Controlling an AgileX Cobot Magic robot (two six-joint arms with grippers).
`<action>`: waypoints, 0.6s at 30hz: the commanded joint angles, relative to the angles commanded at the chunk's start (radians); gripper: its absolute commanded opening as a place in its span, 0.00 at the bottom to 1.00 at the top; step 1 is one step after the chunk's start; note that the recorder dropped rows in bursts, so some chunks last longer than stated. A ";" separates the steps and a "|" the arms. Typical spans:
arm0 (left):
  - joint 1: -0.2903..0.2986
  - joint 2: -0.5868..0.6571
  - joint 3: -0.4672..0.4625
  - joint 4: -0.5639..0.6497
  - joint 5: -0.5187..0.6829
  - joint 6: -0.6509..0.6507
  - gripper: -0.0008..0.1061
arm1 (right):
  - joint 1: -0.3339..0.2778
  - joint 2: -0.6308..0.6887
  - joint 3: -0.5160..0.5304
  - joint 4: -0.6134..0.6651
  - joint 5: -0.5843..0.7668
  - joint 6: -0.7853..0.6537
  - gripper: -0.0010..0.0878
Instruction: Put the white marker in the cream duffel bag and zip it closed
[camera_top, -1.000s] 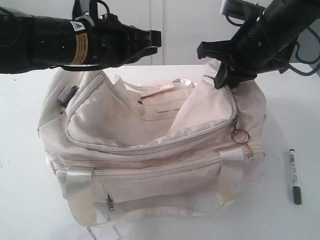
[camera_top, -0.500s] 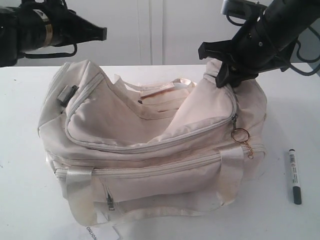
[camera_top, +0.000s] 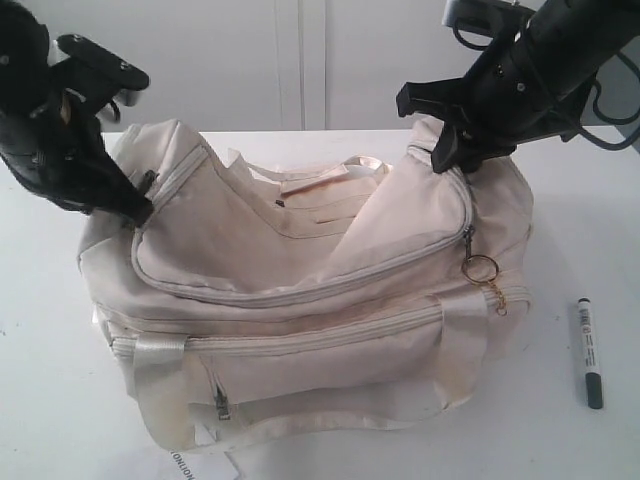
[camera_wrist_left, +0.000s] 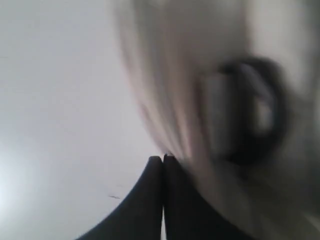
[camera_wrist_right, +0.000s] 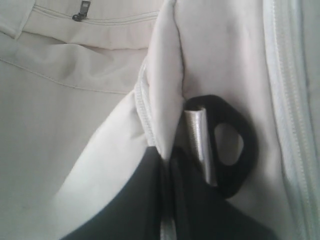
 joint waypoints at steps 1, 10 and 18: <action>-0.002 -0.008 -0.005 -0.083 -0.020 0.039 0.01 | 0.000 0.000 0.000 0.001 0.000 0.015 0.01; -0.162 -0.042 -0.009 -0.189 -0.068 0.046 0.01 | 0.000 0.000 0.000 0.004 0.000 0.099 0.01; -0.338 -0.044 -0.009 -0.138 -0.090 -0.017 0.01 | 0.000 0.000 0.000 0.032 0.008 0.151 0.01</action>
